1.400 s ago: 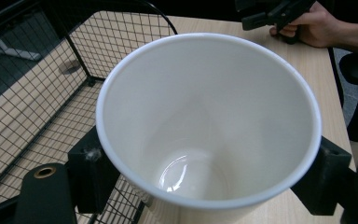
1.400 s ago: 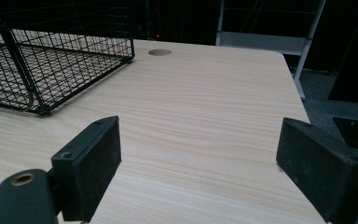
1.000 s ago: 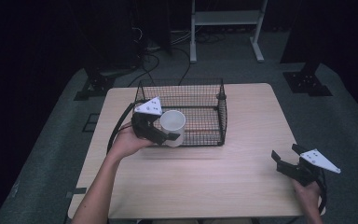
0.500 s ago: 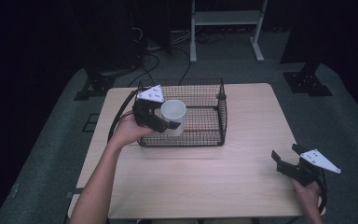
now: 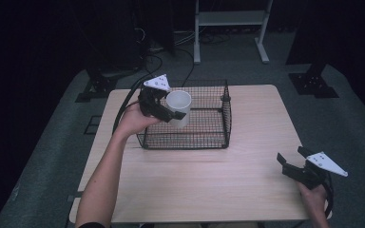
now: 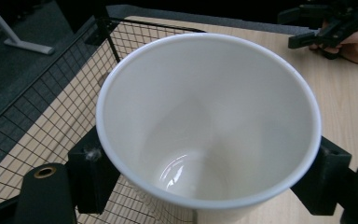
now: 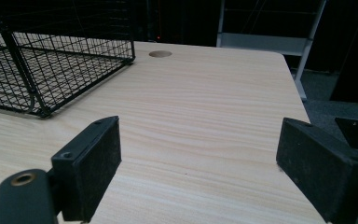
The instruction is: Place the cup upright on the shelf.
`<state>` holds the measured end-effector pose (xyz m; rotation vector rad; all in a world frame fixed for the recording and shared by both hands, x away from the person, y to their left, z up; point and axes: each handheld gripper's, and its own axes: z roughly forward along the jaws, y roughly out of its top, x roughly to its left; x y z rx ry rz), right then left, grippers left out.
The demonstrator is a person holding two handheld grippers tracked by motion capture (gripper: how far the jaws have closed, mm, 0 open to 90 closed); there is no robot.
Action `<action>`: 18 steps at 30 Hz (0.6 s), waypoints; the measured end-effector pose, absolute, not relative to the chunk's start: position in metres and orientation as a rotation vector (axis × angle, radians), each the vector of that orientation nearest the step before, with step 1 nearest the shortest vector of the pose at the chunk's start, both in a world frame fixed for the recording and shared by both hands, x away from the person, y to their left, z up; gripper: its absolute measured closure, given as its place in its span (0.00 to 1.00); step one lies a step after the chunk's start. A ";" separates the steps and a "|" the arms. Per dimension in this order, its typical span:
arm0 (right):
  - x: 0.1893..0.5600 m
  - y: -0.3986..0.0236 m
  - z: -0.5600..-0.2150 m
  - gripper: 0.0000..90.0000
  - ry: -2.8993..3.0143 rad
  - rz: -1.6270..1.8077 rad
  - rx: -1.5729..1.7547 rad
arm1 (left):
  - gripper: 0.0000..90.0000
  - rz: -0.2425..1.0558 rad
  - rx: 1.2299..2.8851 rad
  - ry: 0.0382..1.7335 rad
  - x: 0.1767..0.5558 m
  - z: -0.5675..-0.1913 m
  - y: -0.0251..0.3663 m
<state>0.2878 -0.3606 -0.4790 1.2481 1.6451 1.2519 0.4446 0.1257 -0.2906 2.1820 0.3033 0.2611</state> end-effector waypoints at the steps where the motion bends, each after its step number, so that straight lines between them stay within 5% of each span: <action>1: 0.288 -0.361 -0.479 0.15 1.645 1.252 1.248 | 0.23 0.263 2.177 0.308 0.446 -0.291 0.126; 18: 0.288 -0.361 -0.479 0.15 1.646 1.255 1.248 | 0.23 0.248 2.218 0.354 0.478 -0.308 0.109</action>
